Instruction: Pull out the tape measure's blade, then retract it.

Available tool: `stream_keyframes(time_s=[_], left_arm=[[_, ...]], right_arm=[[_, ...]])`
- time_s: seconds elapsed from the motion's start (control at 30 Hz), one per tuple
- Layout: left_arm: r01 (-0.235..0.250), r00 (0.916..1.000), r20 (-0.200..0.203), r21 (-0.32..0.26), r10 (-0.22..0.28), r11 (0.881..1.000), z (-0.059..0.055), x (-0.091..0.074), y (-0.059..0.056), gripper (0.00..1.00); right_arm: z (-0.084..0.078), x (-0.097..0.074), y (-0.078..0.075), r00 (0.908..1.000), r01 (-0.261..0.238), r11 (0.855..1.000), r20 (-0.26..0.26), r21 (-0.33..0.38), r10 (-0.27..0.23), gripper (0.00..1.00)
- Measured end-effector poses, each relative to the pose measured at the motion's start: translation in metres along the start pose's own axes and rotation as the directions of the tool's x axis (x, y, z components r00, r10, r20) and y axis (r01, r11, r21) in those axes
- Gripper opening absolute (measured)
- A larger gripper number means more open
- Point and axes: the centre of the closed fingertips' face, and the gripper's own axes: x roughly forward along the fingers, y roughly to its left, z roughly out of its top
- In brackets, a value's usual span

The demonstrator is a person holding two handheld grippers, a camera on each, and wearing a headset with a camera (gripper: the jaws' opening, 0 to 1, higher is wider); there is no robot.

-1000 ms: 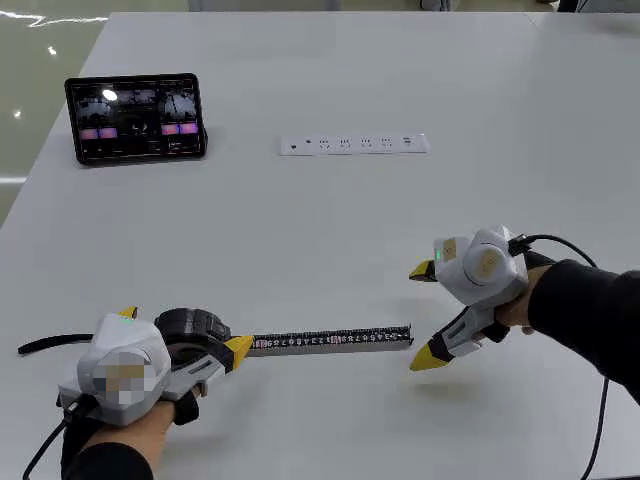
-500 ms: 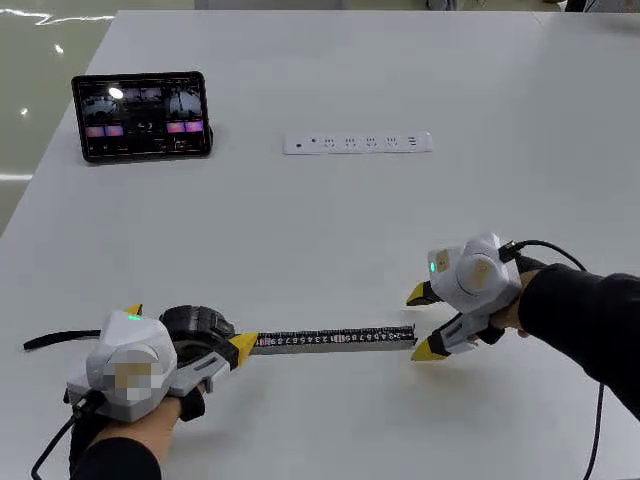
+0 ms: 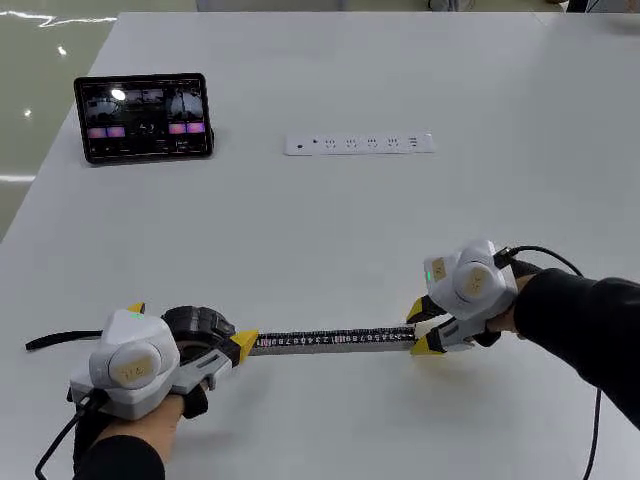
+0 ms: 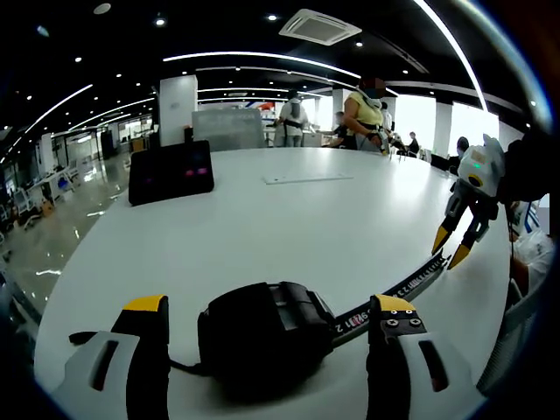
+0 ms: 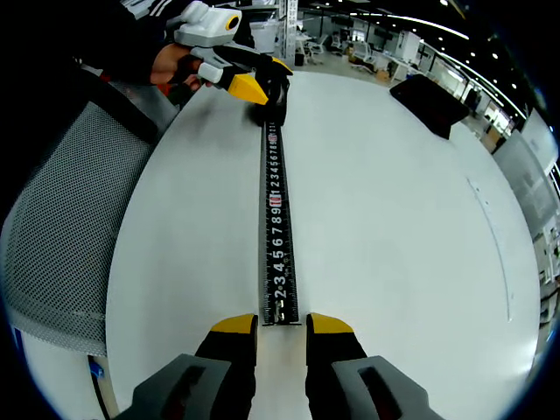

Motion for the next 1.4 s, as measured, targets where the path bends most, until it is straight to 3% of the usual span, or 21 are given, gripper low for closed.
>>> stream_keyframes(time_s=[0.37,0.63,0.97,1.4], left_arm=[[-0.014,0.9999,-0.001,-0.019,0.014,1.000,0.001,-0.002,0.002,0.87],[-0.035,0.9989,-0.035,-0.050,0.033,0.998,-0.008,0.001,0.003,0.76],[-0.049,0.9959,-0.080,-0.103,0.041,0.993,-0.014,0.003,0.005,0.62],[-0.049,0.9913,-0.125,-0.078,0.039,0.996,-0.017,0.002,0.006,0.59]], right_arm=[[0.001,0.002,0.001,1.0000,-0.005,1.000,-0.007,-0.010,0.005,0.12],[0.002,0.003,0.001,0.9981,-0.001,1.000,-0.062,-0.003,0.001,0.11],[0.000,0.004,0.000,0.9966,0.000,0.999,-0.083,0.036,0.003,0.11],[0.001,0.004,0.000,0.9965,0.003,0.999,-0.084,0.035,0.000,0.09]])
